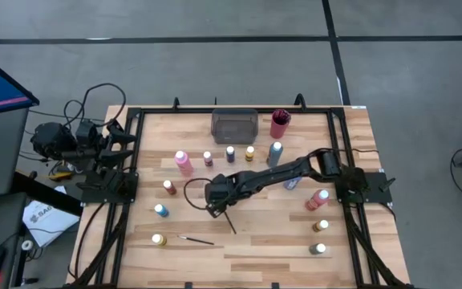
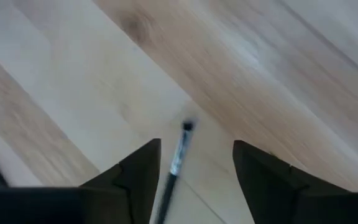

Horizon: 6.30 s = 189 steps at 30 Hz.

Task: Pick & Place Paint Supplies
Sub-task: Put the black paintbrush into the red cup

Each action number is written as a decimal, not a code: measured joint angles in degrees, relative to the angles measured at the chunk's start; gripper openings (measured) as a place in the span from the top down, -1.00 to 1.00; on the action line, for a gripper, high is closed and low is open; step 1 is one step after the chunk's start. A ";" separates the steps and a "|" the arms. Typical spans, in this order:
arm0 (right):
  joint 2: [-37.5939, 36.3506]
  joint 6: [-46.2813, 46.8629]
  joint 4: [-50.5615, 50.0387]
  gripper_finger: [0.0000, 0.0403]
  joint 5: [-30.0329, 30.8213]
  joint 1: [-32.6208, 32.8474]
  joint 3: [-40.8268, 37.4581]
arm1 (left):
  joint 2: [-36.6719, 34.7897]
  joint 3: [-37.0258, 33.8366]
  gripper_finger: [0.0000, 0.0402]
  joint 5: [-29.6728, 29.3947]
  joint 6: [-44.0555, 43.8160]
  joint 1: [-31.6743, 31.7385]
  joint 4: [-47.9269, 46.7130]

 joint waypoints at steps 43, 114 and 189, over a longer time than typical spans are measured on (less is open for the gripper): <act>7.16 1.40 -4.01 0.33 3.26 2.50 5.84 | 0.02 -0.01 -0.12 -0.76 -0.26 0.00 -0.01; -64.81 -44.65 70.78 1.00 23.96 -40.03 -70.12 | 0.01 -0.01 -0.12 -10.77 2.35 0.01 0.36; -10.34 -42.03 21.70 0.14 23.90 6.08 2.40 | 0.00 -0.02 -0.12 -13.90 4.88 0.01 0.36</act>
